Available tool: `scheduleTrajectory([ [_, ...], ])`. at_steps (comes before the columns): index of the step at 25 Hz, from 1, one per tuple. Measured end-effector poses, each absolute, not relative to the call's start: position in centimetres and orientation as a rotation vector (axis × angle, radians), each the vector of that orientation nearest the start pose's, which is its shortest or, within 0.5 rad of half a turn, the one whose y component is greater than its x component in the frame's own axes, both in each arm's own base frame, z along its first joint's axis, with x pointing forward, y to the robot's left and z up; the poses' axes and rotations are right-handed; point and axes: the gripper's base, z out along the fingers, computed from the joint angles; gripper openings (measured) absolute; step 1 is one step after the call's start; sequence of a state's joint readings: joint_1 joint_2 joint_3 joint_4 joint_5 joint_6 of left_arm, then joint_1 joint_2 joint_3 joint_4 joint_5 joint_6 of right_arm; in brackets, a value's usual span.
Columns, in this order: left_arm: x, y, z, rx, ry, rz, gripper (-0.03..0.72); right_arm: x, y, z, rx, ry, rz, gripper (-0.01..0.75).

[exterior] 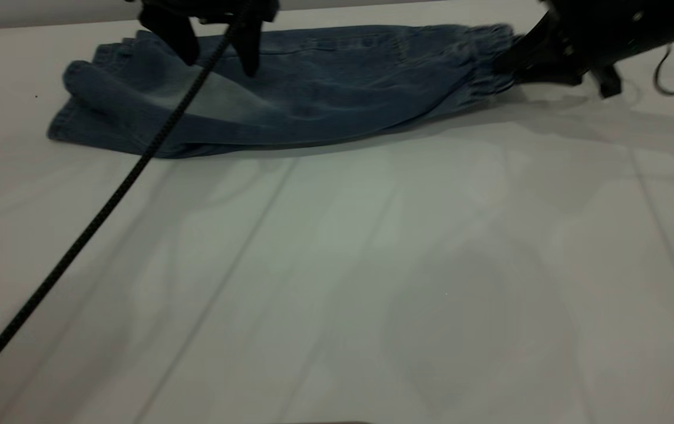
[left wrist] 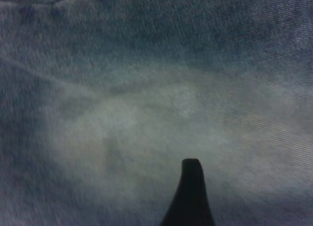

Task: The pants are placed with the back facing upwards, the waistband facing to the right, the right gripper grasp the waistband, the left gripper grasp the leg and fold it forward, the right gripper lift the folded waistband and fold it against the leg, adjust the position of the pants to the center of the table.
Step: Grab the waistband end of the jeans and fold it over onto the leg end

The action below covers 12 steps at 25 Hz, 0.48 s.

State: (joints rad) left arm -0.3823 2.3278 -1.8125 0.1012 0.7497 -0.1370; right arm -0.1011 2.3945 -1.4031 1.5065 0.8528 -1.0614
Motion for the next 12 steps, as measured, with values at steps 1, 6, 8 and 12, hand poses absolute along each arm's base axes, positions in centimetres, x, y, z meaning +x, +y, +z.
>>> scheduleTrajectory([
  [1,46.0,-18.4,13.1,0.43,2.7,-0.037,0.569,44.5,1.8,5.9,0.291,2.432,1.195,0.055],
  [6,45.4,-21.5,11.7,0.508,2.637,-0.081,0.569,44.3,-1.2,8.8,0.267,2.419,1.151,0.055],
  [8,45.4,-22.6,11.1,0.531,2.598,-0.104,0.569,44.0,-1.7,9.8,0.238,2.426,1.142,0.055],
  [12,45.2,-23.7,9.5,0.55,2.577,-0.126,0.569,43.8,-1.4,11.9,0.172,2.403,1.166,0.055],
])
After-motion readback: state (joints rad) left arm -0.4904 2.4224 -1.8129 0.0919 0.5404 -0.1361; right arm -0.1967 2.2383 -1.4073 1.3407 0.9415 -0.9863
